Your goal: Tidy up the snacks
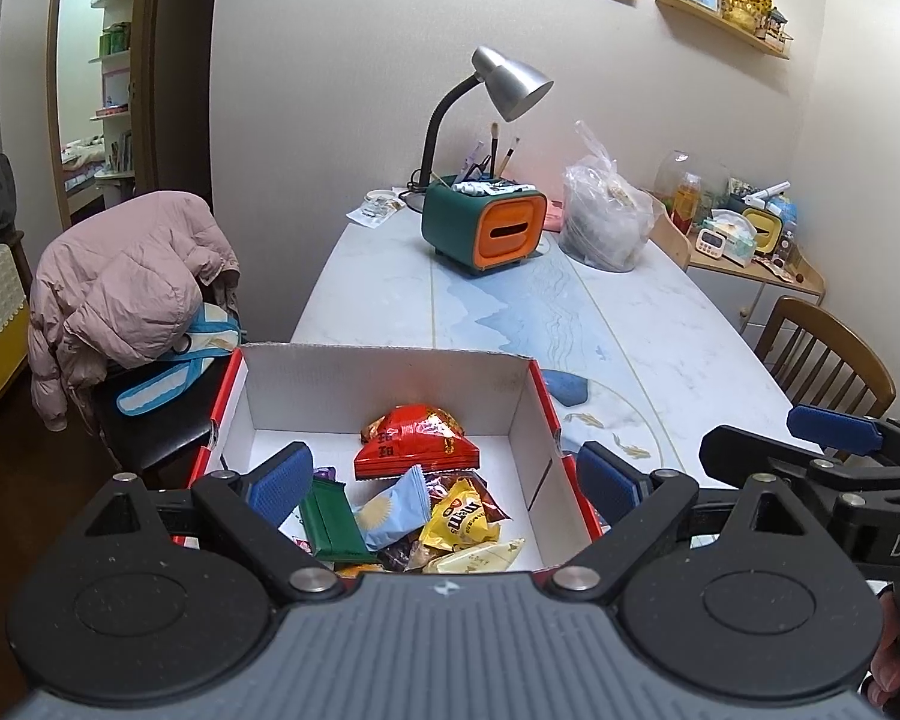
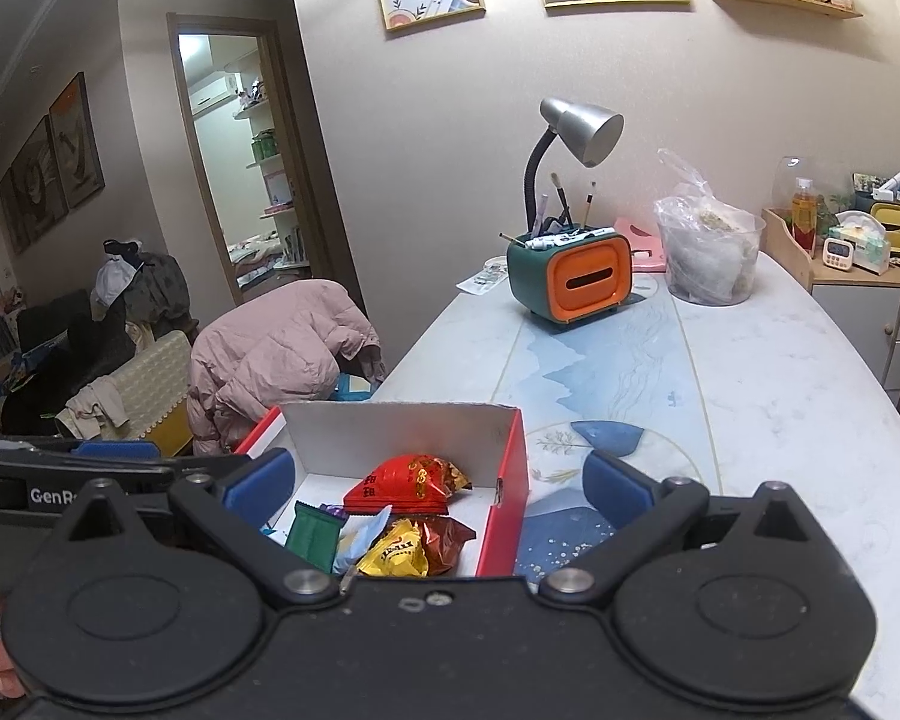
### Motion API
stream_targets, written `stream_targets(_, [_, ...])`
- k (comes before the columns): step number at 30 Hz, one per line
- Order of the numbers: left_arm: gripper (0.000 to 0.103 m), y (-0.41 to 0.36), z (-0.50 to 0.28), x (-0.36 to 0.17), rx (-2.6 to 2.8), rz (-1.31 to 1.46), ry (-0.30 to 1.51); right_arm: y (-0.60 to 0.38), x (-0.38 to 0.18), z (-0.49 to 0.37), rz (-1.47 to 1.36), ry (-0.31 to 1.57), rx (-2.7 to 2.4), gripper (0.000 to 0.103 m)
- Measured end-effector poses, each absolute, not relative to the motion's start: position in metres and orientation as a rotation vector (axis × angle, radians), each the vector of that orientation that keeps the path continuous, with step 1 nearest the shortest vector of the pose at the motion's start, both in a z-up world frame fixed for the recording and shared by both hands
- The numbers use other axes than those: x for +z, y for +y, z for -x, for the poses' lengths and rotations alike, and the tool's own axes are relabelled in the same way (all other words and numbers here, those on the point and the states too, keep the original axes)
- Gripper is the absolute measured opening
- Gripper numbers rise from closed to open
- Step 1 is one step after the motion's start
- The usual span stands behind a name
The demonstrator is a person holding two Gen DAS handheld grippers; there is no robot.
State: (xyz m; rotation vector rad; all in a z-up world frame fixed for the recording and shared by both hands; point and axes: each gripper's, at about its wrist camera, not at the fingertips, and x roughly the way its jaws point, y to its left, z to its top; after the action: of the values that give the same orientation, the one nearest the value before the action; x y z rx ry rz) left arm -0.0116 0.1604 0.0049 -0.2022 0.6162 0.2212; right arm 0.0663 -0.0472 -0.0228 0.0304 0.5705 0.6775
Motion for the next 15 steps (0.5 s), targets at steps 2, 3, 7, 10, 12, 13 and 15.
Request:
stream_targets(2, [0.095, 0.1605, 0.0119, 0.0041, 0.226, 0.204, 0.617, -0.0466, -0.0234, -0.0656, -0.029, 0.571, 0.675, 0.103])
stream_targets(3, [0.095, 0.1603, 0.0122, 0.0041, 0.229, 0.204, 0.617, -0.0466, -0.0233, -0.0657, -0.030, 0.572, 0.675, 0.103])
stream_targets(7, [0.095, 0.1601, 0.0128, 0.0044, 0.233, 0.199, 0.615, -0.0465, -0.0233, -0.0656, -0.030, 0.573, 0.670, 0.103])
stream_targets(10, [0.095, 0.1596, 0.0137, 0.0048, 0.237, 0.199, 0.610, -0.0466, -0.0235, -0.0652, -0.035, 0.578, 0.669, 0.103])
stream_targets(12, [0.095, 0.1599, 0.0139, 0.0047, 0.242, 0.201, 0.611, -0.0463, -0.0236, -0.0655, -0.035, 0.578, 0.669, 0.103])
stream_targets(13, [0.095, 0.1601, 0.0139, 0.0044, 0.242, 0.203, 0.612, -0.0461, -0.0235, -0.0653, -0.034, 0.577, 0.669, 0.103])
stream_targets(15, [0.095, 0.1597, 0.0150, 0.0049, 0.242, 0.205, 0.614, -0.0462, -0.0239, -0.0652, -0.032, 0.577, 0.667, 0.103])
